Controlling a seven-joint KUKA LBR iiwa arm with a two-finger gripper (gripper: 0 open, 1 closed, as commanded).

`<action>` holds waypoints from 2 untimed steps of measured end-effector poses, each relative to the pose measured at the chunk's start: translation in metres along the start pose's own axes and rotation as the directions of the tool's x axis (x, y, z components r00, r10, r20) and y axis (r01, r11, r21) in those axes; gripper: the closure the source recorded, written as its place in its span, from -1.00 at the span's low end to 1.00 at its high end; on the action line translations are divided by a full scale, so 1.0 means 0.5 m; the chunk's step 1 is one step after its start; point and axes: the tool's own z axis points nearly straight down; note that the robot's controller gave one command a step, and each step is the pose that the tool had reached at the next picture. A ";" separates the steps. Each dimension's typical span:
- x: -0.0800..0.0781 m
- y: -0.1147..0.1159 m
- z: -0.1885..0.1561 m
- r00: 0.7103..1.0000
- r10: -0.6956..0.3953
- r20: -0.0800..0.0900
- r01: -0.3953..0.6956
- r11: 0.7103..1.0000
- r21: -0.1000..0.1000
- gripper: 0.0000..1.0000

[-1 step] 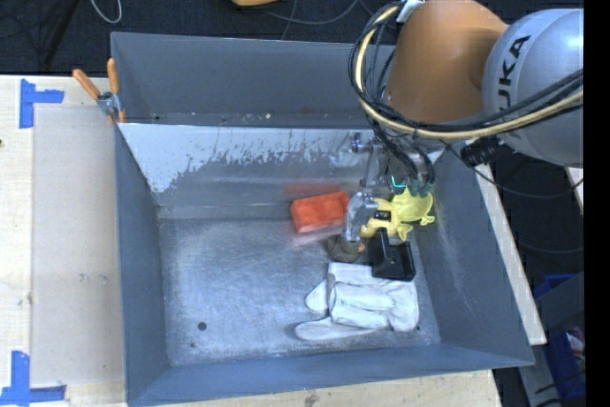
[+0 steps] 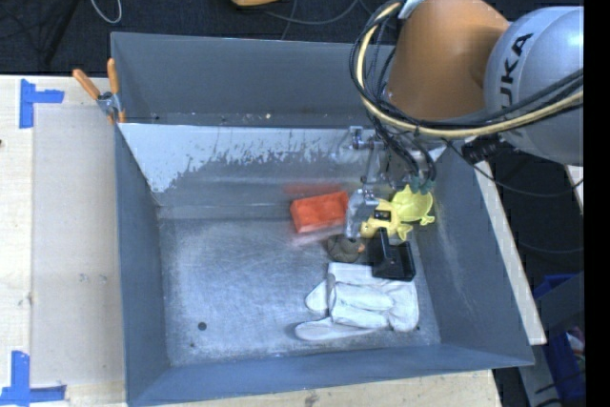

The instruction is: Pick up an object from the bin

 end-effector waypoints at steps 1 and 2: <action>0.052 -0.069 0.143 0.998 -0.065 0.003 0.065 0.998 0.000 -1.00; 0.080 -0.170 0.133 1.000 -0.009 -0.005 0.009 1.000 -0.001 -1.00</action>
Offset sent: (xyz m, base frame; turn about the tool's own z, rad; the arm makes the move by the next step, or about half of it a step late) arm -0.0393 -0.0877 -0.0627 -0.0089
